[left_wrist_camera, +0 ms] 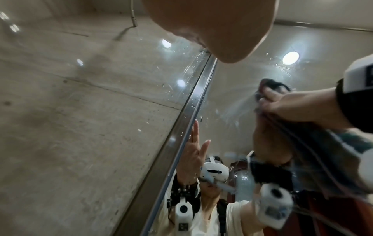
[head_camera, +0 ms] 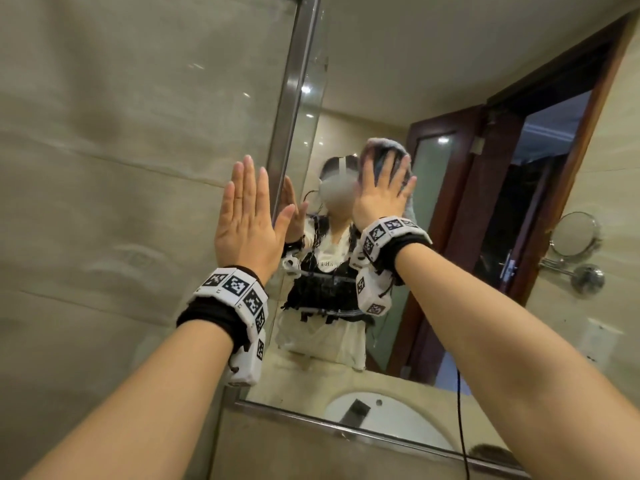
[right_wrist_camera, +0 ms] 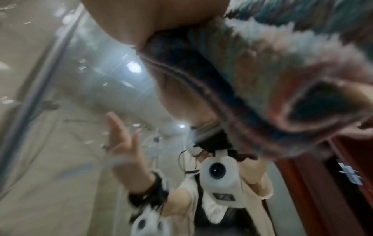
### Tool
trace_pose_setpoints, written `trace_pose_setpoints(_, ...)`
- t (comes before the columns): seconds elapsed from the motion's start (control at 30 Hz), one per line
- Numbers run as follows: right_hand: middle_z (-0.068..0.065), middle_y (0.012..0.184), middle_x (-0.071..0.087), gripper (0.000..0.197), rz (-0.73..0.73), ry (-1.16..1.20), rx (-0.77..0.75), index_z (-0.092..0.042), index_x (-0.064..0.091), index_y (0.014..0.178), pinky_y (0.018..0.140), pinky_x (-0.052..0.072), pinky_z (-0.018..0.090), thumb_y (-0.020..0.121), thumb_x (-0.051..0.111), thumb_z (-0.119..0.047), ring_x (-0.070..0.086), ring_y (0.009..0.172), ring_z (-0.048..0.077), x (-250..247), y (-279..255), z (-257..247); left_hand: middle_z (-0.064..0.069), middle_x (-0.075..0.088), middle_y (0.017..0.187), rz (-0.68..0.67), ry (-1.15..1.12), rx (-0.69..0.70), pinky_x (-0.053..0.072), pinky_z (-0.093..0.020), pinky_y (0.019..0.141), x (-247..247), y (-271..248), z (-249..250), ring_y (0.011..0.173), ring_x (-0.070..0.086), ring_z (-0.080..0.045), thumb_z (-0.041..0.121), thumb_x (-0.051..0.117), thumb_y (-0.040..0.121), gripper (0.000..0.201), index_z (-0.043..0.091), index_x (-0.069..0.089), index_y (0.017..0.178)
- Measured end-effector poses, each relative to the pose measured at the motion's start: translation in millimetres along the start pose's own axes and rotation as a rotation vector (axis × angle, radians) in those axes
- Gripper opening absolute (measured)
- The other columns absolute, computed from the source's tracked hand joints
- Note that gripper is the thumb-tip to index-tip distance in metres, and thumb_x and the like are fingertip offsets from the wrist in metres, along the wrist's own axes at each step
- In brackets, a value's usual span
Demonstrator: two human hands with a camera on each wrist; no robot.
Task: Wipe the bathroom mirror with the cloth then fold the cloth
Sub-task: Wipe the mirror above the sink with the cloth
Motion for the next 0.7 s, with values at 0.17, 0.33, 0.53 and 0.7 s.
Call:
trace_pose_setpoints(0.17,0.010,0.157,-0.021,0.066,-0.236,-0.127,-0.441,-0.026,-0.011,0.149,0.104,-0.025,0.052,0.098,0.029,-0.036,-0.027,0.141,0.034,57,-46,-93,-0.013,0.005,0.157,-0.001,0.002,0.023,-0.019,-0.027,0.109,2,-2,0,0.145,0.006,-0.021,0.049,0.002,0.095,0.067,0.007,0.004,0.148)
trace_pose_setpoints(0.33,0.006,0.157,-0.022,0.068,-0.287,-0.122,-0.474,-0.026,-0.011,0.149,0.108,-0.023,0.050,0.097,0.032,-0.031,-0.028,0.141,0.030,65,-55,-102,-0.013,0.005,0.157,-0.007,0.037,0.029,-0.015,-0.030,0.112,4,-6,0,0.145,0.006,-0.022,0.048,-0.005,0.094,0.067,0.007,0.002,0.148)
trace_pose_setpoints(0.53,0.008,0.158,-0.019,0.062,-0.054,0.131,0.033,-0.028,-0.010,0.149,0.113,-0.015,0.050,0.100,0.026,-0.034,-0.021,0.144,0.030,29,-27,-2,-0.012,-0.007,0.157,-0.021,-0.015,0.060,-0.023,-0.027,0.108,7,-11,1,0.145,-0.007,-0.021,0.050,0.007,0.095,0.068,0.009,-0.004,0.148)
trace_pose_setpoints(0.7,0.009,0.159,-0.014,0.059,-0.021,0.156,0.312,-0.025,-0.004,0.150,0.116,-0.008,0.050,0.101,0.024,-0.038,-0.015,0.146,0.030,19,-44,58,-0.007,-0.010,0.157,-0.068,-0.144,0.049,-0.017,-0.026,0.113,5,-15,0,0.144,-0.011,-0.016,0.048,0.009,0.095,0.067,0.010,-0.003,0.148)
Point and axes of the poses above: each hand's wrist, its own y-axis towards the middle knuckle, its own x-axis out of the palm, z = x × y, the point moved 9 cm from there along y, towards the middle knuckle
